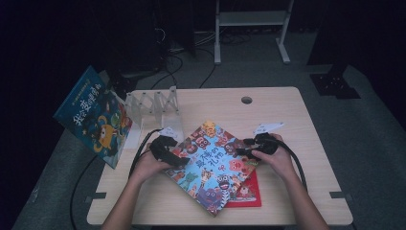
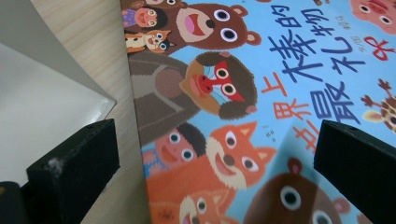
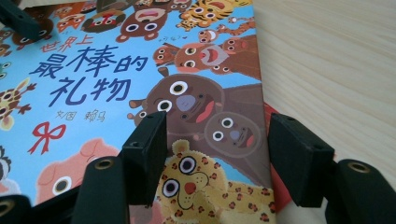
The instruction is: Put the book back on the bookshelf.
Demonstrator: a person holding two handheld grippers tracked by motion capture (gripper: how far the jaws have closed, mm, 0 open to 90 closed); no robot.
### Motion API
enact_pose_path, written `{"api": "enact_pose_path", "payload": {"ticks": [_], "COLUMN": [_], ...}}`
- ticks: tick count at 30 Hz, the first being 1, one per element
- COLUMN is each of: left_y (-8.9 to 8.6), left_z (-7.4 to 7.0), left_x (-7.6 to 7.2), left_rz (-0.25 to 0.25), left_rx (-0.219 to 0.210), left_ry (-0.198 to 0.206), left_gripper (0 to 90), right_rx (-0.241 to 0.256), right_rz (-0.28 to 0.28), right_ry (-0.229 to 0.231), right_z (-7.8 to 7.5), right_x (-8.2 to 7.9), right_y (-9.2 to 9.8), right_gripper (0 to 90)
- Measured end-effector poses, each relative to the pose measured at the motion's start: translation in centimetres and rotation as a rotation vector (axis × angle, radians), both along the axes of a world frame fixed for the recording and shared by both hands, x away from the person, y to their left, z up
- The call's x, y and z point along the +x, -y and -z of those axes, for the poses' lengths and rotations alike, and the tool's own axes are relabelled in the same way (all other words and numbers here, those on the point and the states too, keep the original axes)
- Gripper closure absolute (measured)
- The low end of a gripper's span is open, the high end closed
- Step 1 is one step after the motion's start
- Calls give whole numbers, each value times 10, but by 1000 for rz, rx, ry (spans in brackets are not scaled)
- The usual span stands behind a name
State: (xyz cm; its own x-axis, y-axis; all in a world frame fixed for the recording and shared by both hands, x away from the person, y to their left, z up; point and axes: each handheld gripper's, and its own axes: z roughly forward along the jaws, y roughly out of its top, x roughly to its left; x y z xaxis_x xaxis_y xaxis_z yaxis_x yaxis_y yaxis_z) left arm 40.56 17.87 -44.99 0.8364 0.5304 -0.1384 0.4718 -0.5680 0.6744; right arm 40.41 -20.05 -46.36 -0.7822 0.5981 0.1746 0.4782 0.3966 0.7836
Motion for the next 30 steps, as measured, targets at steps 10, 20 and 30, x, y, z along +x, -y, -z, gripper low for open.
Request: {"api": "enact_pose_path", "payload": {"ticks": [10,20,30], "left_y": [0,1,3], "left_z": [4,3,3], "left_x": [3,2,0], "left_rz": [16,7,-2], "left_rx": [-17,-6,20], "left_ry": [-95,-106,-136], "left_gripper": [0,0,0], "right_rx": [10,-37,-37], "right_rz": [-35,-10,66], "right_ry": [-2,32,66], "right_z": [0,-6,-21], "right_x": [-3,-8,-56], "right_y": [-7,-6,13], "right_gripper": [374,382,586]}}
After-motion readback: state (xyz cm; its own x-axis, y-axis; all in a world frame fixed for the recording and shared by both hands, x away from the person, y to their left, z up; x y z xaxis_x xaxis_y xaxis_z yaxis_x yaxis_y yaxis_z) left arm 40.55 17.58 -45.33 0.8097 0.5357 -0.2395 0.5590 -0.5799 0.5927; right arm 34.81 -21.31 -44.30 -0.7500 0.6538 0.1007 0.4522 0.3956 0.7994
